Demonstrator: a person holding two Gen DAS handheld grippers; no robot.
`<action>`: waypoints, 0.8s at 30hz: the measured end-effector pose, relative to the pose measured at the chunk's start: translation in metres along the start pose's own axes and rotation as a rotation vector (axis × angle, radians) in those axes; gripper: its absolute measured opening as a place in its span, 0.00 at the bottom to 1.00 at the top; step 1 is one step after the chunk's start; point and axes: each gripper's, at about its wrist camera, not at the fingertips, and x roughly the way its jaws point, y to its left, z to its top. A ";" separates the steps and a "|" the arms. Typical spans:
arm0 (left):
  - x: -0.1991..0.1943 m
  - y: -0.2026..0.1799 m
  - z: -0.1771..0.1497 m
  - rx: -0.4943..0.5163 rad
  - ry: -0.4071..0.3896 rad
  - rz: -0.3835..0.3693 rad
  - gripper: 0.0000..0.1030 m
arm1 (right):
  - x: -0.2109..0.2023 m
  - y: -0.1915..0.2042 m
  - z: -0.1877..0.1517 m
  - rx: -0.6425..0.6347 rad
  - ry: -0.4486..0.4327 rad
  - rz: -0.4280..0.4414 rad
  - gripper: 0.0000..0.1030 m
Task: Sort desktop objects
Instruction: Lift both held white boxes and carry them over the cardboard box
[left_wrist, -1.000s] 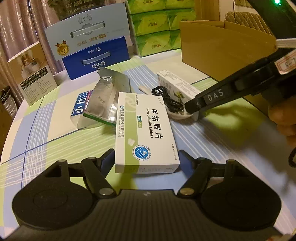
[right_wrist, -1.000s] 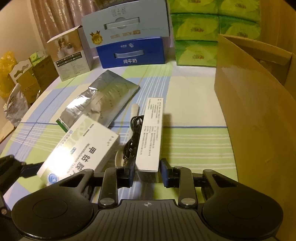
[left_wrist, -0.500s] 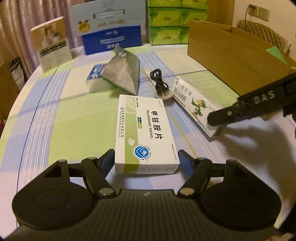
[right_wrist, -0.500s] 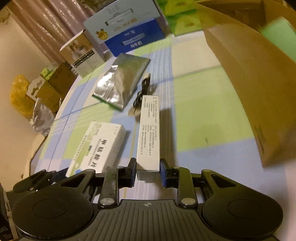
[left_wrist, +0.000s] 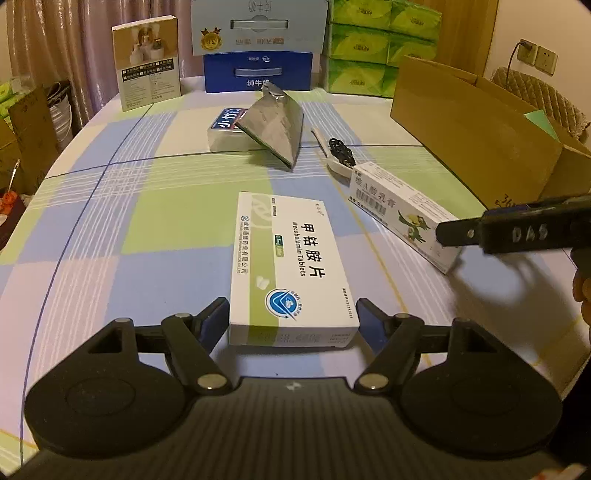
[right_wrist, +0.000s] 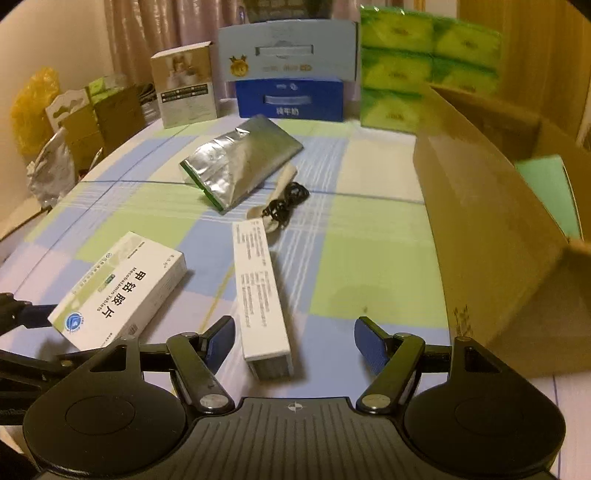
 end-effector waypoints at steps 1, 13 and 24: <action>0.001 0.000 0.000 -0.005 0.000 -0.001 0.69 | 0.003 -0.004 0.001 0.034 0.008 0.015 0.67; 0.008 0.004 0.005 -0.050 0.004 -0.016 0.69 | 0.024 -0.004 0.007 0.066 0.052 0.081 0.42; 0.020 0.004 0.014 -0.020 0.008 -0.010 0.73 | 0.049 0.013 0.021 -0.071 0.051 0.099 0.40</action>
